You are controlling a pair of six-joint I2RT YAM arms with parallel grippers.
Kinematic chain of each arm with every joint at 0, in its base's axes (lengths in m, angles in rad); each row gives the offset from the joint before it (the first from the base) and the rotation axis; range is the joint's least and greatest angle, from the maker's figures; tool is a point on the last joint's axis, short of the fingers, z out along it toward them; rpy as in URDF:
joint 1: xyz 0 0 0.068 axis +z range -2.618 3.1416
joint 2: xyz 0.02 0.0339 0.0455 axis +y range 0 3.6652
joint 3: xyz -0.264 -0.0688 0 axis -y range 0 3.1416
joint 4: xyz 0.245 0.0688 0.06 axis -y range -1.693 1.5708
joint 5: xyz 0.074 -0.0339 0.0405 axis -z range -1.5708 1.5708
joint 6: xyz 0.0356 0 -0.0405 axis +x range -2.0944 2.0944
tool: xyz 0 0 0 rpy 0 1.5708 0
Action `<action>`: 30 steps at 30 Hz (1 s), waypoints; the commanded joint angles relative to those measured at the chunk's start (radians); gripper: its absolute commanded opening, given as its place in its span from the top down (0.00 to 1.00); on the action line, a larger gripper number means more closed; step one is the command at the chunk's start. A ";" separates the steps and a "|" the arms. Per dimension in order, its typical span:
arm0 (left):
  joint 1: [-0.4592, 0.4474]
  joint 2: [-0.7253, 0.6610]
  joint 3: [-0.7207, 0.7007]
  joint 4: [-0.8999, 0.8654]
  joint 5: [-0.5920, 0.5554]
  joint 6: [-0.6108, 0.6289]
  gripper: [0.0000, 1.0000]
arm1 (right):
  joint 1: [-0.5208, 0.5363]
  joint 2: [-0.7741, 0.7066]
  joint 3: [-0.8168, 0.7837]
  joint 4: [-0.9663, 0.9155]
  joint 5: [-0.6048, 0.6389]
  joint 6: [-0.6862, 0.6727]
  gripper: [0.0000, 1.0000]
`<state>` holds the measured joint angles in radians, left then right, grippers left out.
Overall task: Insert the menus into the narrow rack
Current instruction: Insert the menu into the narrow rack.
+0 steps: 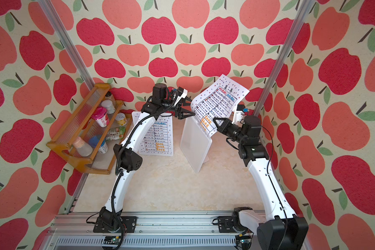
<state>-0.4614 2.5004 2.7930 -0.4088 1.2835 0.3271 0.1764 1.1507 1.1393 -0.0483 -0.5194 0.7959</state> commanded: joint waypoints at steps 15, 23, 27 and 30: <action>-0.031 -0.049 0.045 0.113 0.010 -0.055 0.17 | 0.024 0.037 0.089 -0.060 -0.042 -0.095 1.00; -0.038 -0.078 0.045 0.092 -0.001 -0.037 0.14 | 0.022 0.037 0.105 -0.082 -0.031 -0.121 1.00; -0.043 -0.082 0.046 0.096 -0.008 -0.037 0.13 | 0.021 0.035 0.108 -0.089 -0.031 -0.132 1.00; -0.050 -0.085 0.045 0.100 -0.016 -0.037 0.12 | 0.014 0.035 0.110 -0.096 -0.034 -0.138 1.00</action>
<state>-0.5003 2.4577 2.8098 -0.3290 1.2705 0.2817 0.1940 1.1851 1.2137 -0.1181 -0.5442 0.6910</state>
